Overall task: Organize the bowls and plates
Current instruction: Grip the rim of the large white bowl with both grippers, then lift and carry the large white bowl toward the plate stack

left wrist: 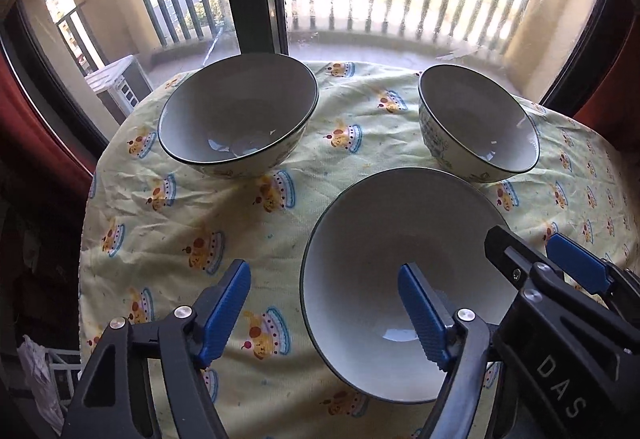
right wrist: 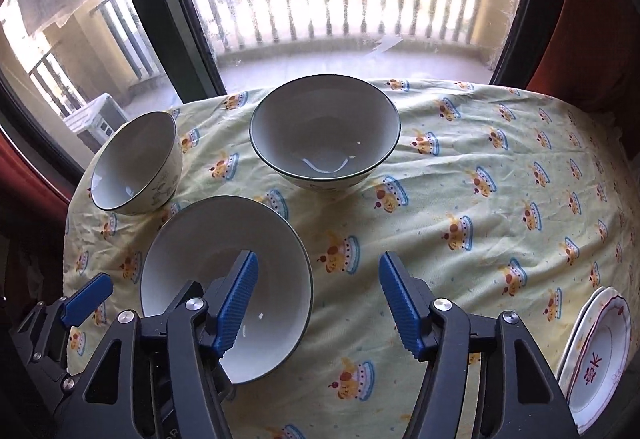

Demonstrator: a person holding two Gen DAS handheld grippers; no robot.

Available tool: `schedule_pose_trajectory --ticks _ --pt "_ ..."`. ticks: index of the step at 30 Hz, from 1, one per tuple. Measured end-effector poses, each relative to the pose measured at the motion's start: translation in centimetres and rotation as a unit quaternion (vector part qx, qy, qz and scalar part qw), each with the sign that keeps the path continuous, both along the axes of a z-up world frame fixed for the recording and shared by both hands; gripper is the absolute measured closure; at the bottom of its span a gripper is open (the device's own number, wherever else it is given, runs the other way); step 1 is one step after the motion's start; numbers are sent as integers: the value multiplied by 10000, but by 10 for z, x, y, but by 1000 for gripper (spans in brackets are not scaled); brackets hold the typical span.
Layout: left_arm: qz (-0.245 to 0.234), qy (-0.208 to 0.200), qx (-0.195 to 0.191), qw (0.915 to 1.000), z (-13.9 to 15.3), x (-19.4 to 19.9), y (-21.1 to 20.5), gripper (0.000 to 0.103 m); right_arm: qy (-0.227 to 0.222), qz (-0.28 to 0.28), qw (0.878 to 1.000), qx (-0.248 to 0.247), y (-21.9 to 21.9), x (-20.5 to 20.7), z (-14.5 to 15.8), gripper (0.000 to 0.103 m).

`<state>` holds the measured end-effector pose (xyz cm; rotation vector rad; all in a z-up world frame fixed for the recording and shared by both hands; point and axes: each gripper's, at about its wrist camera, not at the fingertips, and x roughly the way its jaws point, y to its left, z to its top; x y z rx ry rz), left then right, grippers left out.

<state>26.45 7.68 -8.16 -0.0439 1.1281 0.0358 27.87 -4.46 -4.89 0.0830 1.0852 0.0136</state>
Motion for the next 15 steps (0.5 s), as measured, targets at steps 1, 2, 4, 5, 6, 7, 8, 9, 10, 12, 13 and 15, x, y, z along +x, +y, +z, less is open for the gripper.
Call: schedule_pose_trajectory --ticks 1,2,4,5,6,7,8,9,10,12,13,15 --pt "0 57 -51 10000 -4 3 -1 32 51 4 10000 -5 1 4 -5 45" --pt "5 96 -110 9999 -8 5 0 37 98 14 10000 -6 0 7 -9 49" --pt "7 162 -152 9998 -13 8 0 47 161 27 9999 25 0 12 -15 55" --pt "5 181 -159 9997 -15 10 0 54 177 43 9998 30 0 14 -19 59" --pt "-3 196 -186 9996 -17 11 -1 57 204 62 9998 41 0 16 -22 61" --pt "-3 208 -208 9996 -18 11 -1 60 244 108 9996 107 0 18 -25 69" --pt "-13 241 -223 9995 -20 12 -2 64 291 159 9992 203 2 19 -27 78" --pt "-25 287 -258 9993 -21 13 -3 66 327 178 9990 229 2 20 -29 82" --pt "-44 291 -316 9991 -21 12 -3 70 291 204 9992 174 4 20 -28 82" --pt "-43 271 -240 9993 -20 11 -6 70 283 260 9991 173 6 20 -27 82" --pt "-44 249 -229 9994 -20 10 -7 70 292 268 9991 136 6 19 -27 82" --pt "-70 246 -202 9995 -19 9 -10 70 314 234 9991 161 5 18 -27 82"
